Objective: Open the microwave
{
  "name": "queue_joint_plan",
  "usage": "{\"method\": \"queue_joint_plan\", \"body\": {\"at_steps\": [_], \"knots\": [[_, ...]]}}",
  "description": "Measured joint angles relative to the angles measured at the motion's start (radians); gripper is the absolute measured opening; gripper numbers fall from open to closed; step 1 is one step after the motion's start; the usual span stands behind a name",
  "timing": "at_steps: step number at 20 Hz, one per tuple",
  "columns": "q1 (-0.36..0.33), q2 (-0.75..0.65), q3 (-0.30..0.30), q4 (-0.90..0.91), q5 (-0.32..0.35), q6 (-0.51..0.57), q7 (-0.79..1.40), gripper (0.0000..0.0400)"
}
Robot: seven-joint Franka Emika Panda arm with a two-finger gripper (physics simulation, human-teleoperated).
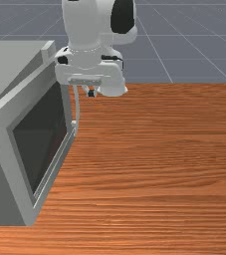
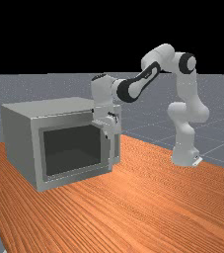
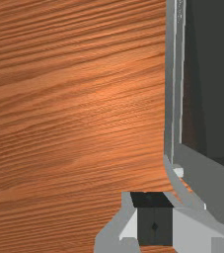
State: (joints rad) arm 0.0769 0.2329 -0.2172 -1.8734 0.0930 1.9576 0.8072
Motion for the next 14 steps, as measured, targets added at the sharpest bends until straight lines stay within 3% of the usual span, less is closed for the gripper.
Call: {"method": "queue_joint_plan", "body": {"at_steps": [14], "knots": [[0.004,0.000,-0.004,0.000,0.001,0.000,0.002,0.0000]]}}
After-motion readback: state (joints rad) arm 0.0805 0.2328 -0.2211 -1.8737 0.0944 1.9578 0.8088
